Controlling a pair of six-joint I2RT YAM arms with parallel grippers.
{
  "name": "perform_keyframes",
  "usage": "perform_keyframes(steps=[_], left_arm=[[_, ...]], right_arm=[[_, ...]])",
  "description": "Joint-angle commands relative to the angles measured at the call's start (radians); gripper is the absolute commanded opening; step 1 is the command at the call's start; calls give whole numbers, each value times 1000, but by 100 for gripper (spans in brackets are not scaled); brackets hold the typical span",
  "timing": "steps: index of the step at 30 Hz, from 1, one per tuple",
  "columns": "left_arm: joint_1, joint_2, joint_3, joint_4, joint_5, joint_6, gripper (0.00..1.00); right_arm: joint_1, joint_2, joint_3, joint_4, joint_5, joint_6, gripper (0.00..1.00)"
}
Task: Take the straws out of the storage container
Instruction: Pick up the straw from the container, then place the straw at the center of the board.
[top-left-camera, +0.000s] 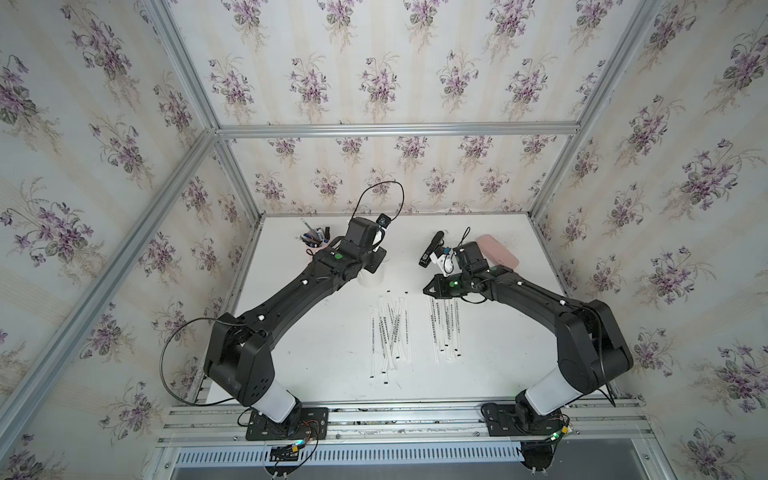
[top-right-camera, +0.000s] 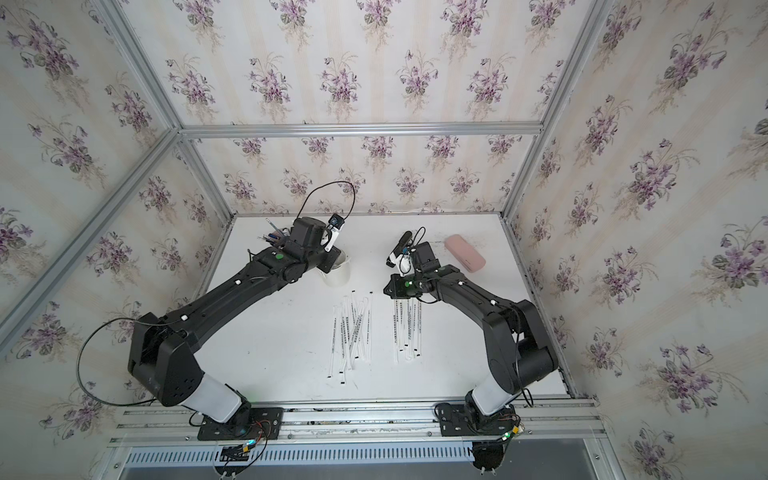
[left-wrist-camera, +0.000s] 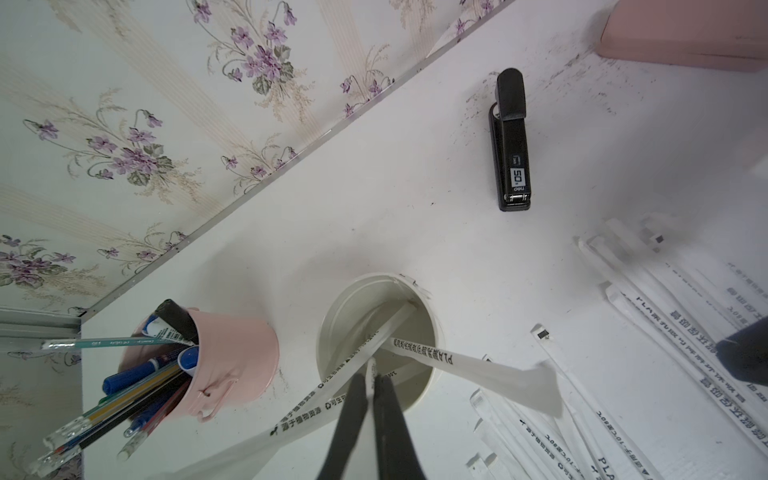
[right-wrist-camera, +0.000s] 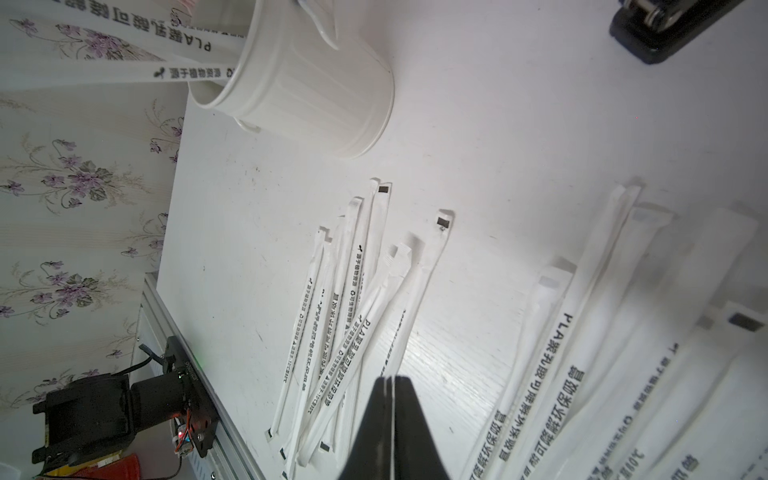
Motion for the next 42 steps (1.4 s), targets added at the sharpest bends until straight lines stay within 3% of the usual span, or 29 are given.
perform_keyframes(steps=[1, 7, 12, 18, 24, 28, 34, 42], left_arm=[[2, -57, 37, -77, 19, -50, 0], [1, -220, 118, -210, 66, -121, 0], [1, -305, 212, -431, 253, -233, 0], [1, -327, 127, -589, 542, -455, 0], [-10, -235, -63, -515, 745, -592, 0], [-15, -153, -103, -470, 766, -566, 2], [-9, 36, -44, -502, 764, -480, 4], [21, 165, 20, -515, 776, -428, 8]], right_arm=[[2, -19, -2, -9, 9, -1, 9], [7, -57, -6, -12, 20, 11, 9], [10, -79, -21, 2, 28, 23, 9], [22, -63, -30, 26, 17, 34, 9], [51, -58, -38, 32, 28, 43, 9], [60, -62, -44, 34, 36, 46, 9], [65, -61, -42, 28, 39, 42, 9], [65, -54, -36, 23, 39, 35, 8]])
